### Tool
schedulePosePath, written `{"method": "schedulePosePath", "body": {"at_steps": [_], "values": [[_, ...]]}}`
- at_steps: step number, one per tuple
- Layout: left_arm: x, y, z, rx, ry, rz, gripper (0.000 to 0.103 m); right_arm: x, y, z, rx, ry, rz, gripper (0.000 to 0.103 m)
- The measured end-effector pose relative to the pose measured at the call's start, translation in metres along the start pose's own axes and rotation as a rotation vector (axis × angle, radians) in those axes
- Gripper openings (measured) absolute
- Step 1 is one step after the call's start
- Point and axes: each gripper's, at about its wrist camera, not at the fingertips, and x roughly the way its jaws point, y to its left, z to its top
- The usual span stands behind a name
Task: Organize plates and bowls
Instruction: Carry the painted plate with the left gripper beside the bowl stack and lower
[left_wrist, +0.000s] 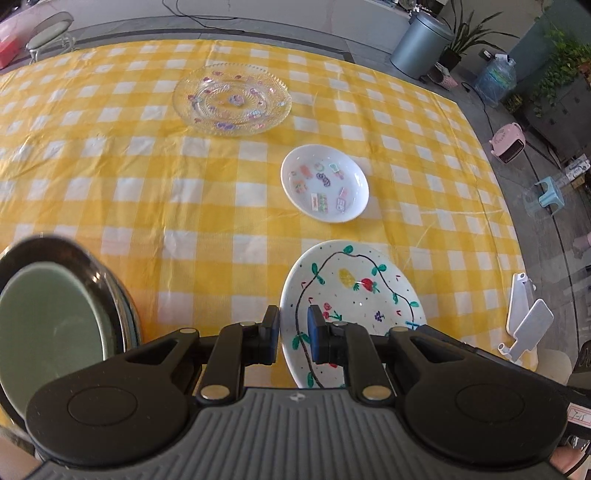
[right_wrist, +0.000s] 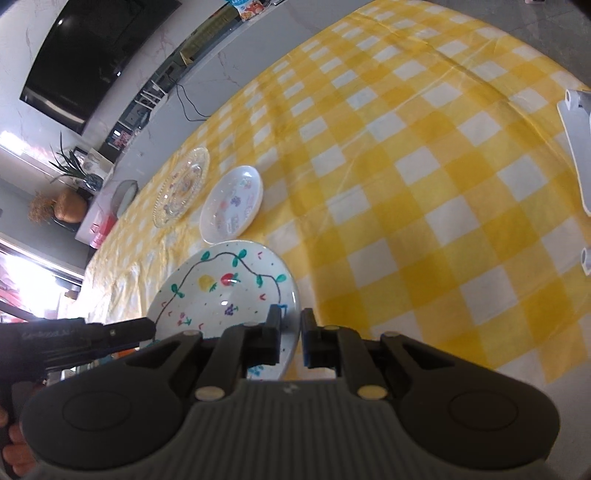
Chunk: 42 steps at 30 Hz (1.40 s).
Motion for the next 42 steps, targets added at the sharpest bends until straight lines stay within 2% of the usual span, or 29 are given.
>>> {"method": "schedulePosePath", "body": {"at_steps": [13,21,33,42], "values": [[0.026,0.012,-0.032,-0.076,0.032,0.025,0.017,0.005,-0.003,-0.007,-0.04,0.024,-0.061,0.007],[0.037,0.016,-0.039,-0.1,0.019,0.027,0.017,0.009,0.003,-0.009,-0.089,0.013,-0.084,0.007],[0.04,0.012,-0.04,-0.072,0.01,0.047,0.017,0.02,0.009,-0.008,-0.129,0.025,-0.131,0.012],[0.044,0.013,-0.039,-0.061,0.024,0.035,0.018,0.019,0.01,-0.008,-0.13,0.021,-0.133,0.015]]}}
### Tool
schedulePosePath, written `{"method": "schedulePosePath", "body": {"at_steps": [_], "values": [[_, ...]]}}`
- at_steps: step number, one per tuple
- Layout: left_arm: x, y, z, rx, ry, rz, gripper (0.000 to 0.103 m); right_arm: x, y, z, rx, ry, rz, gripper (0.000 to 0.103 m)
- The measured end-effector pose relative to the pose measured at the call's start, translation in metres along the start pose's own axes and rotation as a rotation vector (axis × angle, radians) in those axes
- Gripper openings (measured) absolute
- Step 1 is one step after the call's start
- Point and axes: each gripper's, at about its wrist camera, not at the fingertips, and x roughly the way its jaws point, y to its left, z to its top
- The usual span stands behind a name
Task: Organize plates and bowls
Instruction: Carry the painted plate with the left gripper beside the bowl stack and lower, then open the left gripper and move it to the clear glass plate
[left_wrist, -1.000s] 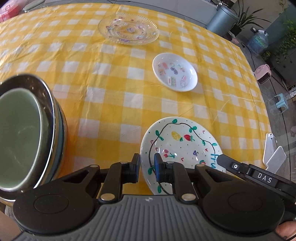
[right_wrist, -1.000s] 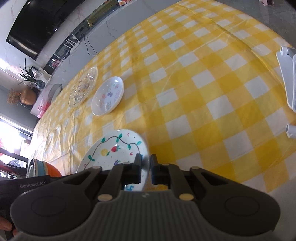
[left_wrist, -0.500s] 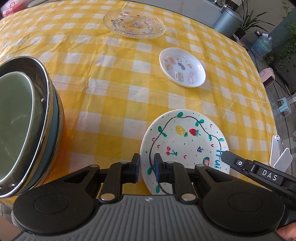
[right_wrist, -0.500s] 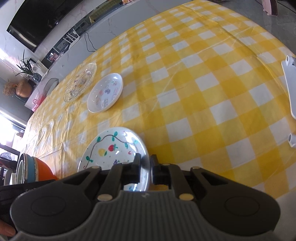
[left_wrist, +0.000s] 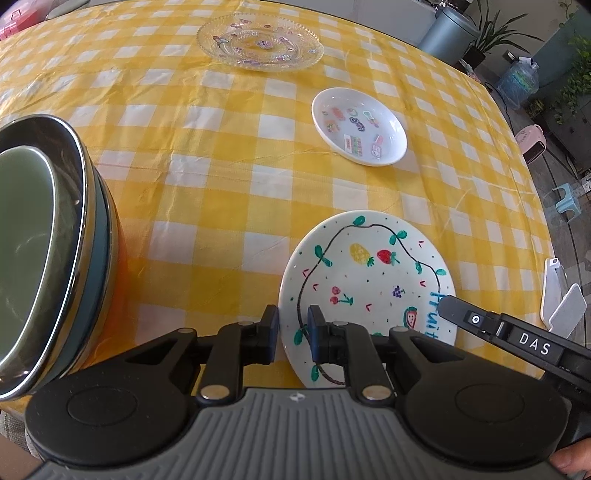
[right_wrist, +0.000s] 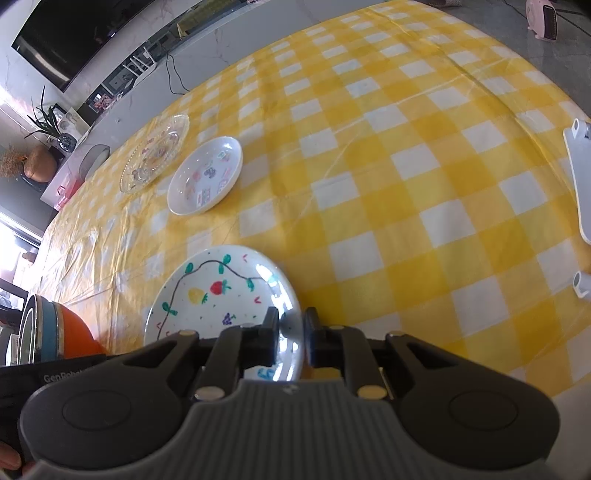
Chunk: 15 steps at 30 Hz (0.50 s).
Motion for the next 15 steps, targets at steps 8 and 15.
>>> {"method": "schedulePosePath", "body": {"at_steps": [8,15], "values": [[-0.009,-0.004,0.0,0.021,-0.052,0.017,0.024,-0.007,0.0,-0.002,-0.001,-0.04,0.006,0.024],[-0.034,-0.013,0.01,0.051,-0.109,-0.03,0.026,-0.018,0.013,-0.003,-0.068,-0.093,-0.027,0.033]]}}
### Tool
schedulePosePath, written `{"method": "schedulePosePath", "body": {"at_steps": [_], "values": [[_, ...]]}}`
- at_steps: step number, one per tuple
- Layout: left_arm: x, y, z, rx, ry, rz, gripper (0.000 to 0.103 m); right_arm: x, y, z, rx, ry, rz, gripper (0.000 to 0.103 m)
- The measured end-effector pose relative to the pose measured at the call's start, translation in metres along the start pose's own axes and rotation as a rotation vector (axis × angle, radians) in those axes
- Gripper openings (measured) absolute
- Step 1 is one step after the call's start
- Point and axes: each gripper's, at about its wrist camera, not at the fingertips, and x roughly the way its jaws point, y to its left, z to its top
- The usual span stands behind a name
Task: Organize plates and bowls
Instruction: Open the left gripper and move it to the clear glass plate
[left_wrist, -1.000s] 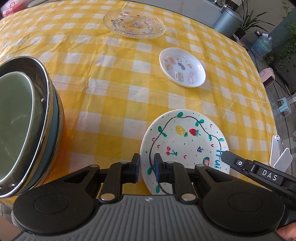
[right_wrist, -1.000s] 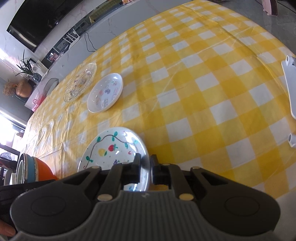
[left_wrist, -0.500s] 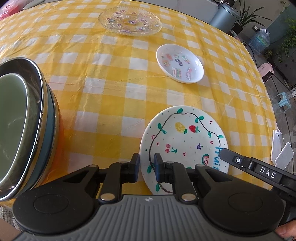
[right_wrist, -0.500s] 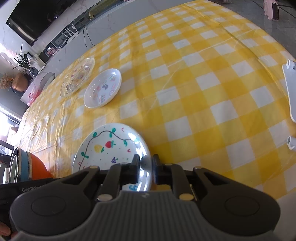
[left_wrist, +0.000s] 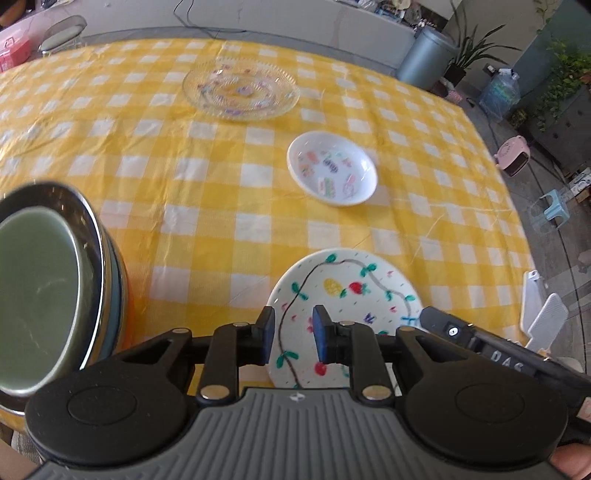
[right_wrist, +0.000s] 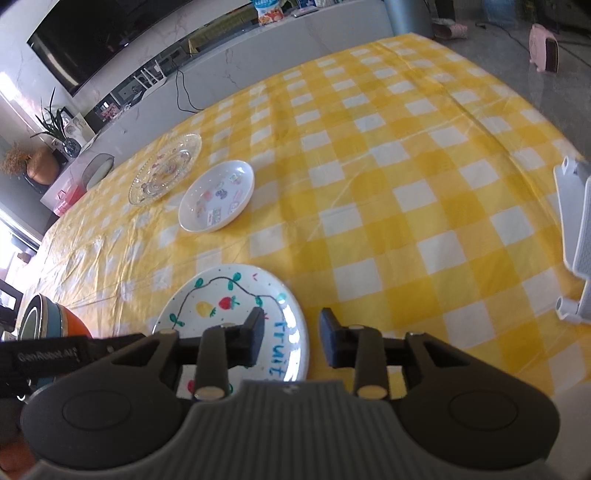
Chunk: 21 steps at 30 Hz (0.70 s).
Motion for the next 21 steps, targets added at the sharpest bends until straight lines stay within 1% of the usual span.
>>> {"method": "schedulePosePath", "body": {"at_steps": [1,3,6,8,11,15,21], "values": [[-0.004,-0.001,0.003,0.004,-0.009,-0.006,0.028,-0.002,0.002,0.001,-0.004,-0.006,0.002,0.035],[-0.01,-0.003,0.012,0.005,-0.026,-0.015,0.028,-0.005,0.007,0.005,-0.01,-0.018,0.008,0.037],[-0.019,-0.001,0.026,-0.01,-0.041,-0.032,0.028,-0.009,0.013,0.015,-0.026,-0.039,0.007,0.038],[-0.023,0.002,0.036,-0.026,-0.054,-0.046,0.029,-0.012,0.016,0.024,-0.026,-0.053,0.031,0.04],[-0.027,0.007,0.052,-0.043,-0.063,-0.058,0.031,-0.013,0.021,0.041,-0.022,-0.074,0.036,0.046],[-0.027,0.013,0.073,-0.057,-0.073,-0.067,0.031,-0.009,0.031,0.062,-0.042,-0.086,0.041,0.047],[-0.024,0.024,0.109,-0.052,-0.087,-0.067,0.045,0.006,0.042,0.091,-0.051,-0.092,0.038,0.05]]}}
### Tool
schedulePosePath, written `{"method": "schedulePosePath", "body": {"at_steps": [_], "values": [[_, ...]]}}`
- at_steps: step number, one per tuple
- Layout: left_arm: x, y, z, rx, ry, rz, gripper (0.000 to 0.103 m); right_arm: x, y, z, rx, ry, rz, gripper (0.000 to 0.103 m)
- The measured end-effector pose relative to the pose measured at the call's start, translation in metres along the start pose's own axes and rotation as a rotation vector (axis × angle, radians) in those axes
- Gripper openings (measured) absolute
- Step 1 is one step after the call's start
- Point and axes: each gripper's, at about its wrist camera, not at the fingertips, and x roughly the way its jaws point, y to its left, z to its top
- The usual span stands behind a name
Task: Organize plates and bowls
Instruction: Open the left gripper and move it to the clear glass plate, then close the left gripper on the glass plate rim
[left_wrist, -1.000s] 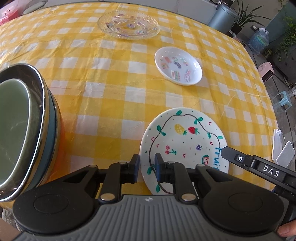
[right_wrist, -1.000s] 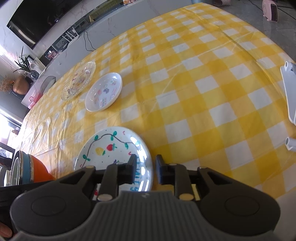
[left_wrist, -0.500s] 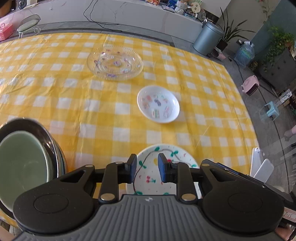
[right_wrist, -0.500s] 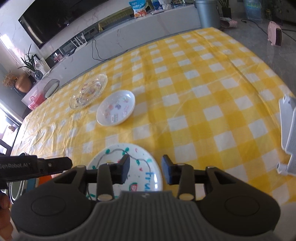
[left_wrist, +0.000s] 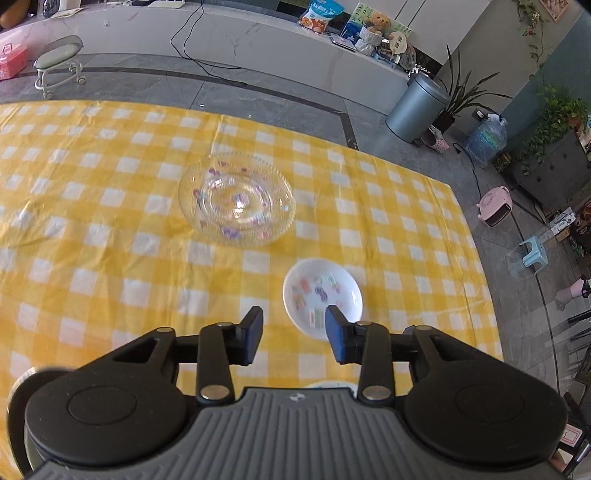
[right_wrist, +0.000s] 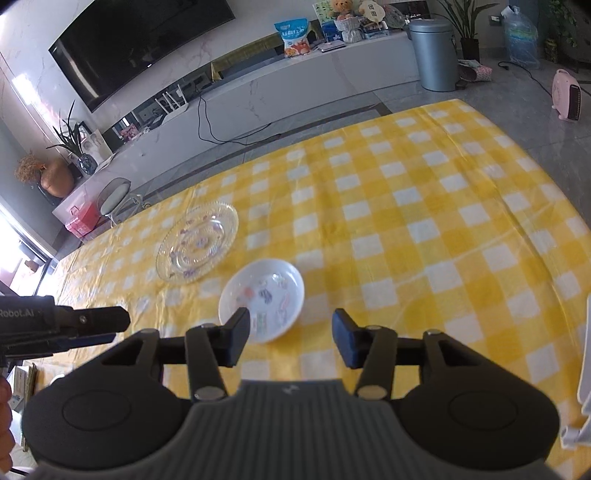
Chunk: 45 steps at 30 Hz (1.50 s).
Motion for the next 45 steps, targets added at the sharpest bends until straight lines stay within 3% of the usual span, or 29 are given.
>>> {"method": "schedulePosePath", "body": {"at_steps": [5,15,19,27,38,45], "values": [[0.01,0.015,0.026,-0.013,-0.017,-0.012,0.056,0.023,0.003,0.018,0.004,0.012,0.004,0.05],[0.049,0.061,0.068,-0.098,-0.017,-0.006,0.056,0.082,0.01,0.048,0.067,0.078,0.021,0.051],[0.072,0.085,0.081,-0.185,-0.003,-0.022,0.056,0.109,0.018,0.059,0.103,0.114,0.082,0.05],[0.104,0.122,0.099,-0.241,0.012,0.049,0.051,0.156,0.035,0.074,0.172,0.162,0.163,0.041],[0.136,0.141,0.099,-0.307,0.017,0.012,0.03,0.199,0.029,0.077,0.252,0.214,0.209,0.02],[0.137,0.145,0.096,-0.325,-0.006,-0.014,0.022,0.21,0.019,0.072,0.331,0.212,0.282,0.014]]}}
